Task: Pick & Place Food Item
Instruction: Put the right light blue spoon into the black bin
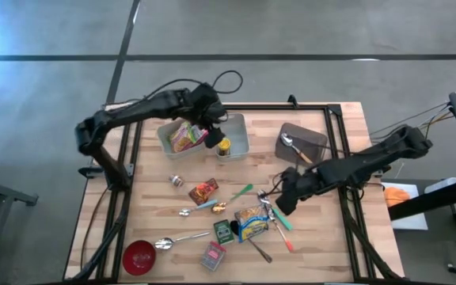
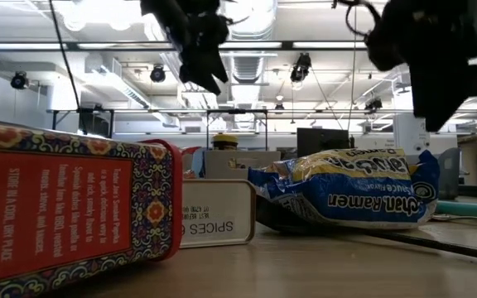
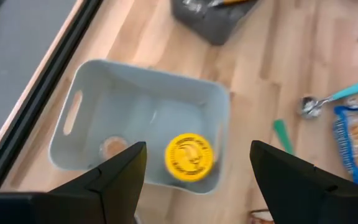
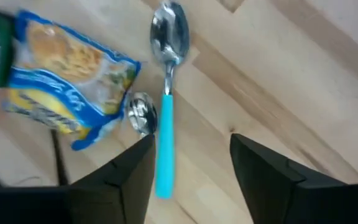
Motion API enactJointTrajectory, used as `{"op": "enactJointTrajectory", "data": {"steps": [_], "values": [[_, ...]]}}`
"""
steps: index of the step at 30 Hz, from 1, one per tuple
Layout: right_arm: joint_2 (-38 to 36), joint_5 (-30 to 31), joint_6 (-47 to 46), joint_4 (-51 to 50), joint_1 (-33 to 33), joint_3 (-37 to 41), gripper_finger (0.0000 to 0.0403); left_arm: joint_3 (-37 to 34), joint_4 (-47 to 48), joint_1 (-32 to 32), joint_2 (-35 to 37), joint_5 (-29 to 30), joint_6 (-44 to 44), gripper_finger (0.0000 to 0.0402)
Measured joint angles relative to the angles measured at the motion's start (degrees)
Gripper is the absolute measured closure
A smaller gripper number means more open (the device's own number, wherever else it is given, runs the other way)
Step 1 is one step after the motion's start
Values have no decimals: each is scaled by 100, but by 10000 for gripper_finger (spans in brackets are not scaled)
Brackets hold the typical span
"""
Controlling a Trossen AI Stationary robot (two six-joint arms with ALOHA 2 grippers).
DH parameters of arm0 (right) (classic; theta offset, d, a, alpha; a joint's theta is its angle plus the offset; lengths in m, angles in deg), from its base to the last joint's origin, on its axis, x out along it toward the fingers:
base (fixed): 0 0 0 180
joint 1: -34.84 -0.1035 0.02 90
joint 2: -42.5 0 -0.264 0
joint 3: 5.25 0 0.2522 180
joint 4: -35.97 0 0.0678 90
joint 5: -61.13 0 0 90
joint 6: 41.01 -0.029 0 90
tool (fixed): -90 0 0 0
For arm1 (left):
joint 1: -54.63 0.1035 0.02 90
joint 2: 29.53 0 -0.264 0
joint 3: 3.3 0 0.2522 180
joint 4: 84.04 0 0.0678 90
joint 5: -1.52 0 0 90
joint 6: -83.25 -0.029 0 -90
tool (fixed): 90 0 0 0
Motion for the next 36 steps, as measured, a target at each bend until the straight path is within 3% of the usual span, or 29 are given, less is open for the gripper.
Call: {"op": "enactJointTrajectory", "data": {"steps": [7, 16, 36], "values": [[709, -27, 306, 537, 17, -103, 238, -1377, -1039, -152, 1113, 2, 606, 110], [1361, -199, 336, 888, 240, -115, 241, -2691, -1787, -154, 2166, 16, 1428, 110], [1879, -670, 491, 1367, 582, -107, 241, -2845, -1852, -189, 2435, -52, 1654, 110]]}}
